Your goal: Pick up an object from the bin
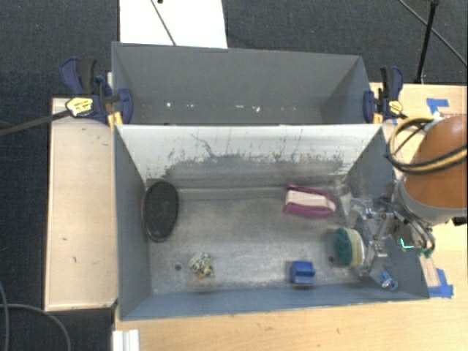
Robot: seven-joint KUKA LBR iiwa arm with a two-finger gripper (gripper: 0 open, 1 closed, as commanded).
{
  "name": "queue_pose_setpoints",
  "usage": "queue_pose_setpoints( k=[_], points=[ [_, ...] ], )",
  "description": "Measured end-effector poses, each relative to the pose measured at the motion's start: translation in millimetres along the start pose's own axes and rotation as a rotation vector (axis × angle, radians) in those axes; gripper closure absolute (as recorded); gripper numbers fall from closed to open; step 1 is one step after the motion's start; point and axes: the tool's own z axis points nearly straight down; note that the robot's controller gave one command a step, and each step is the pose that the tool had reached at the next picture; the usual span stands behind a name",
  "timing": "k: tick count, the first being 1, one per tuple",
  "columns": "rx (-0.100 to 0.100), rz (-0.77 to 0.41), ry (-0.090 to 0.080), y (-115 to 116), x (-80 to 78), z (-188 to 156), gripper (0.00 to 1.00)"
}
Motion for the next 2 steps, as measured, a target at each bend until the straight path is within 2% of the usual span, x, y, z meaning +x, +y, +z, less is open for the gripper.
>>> queue_pose_setpoints(
  k=[1,2],
  points=[
    [0.000,-0.255,-0.012,-18,-9.8,84,0.00],
    [-0.004,-0.861,-0.008,-3,-9.1,85,0.00]
  ],
)
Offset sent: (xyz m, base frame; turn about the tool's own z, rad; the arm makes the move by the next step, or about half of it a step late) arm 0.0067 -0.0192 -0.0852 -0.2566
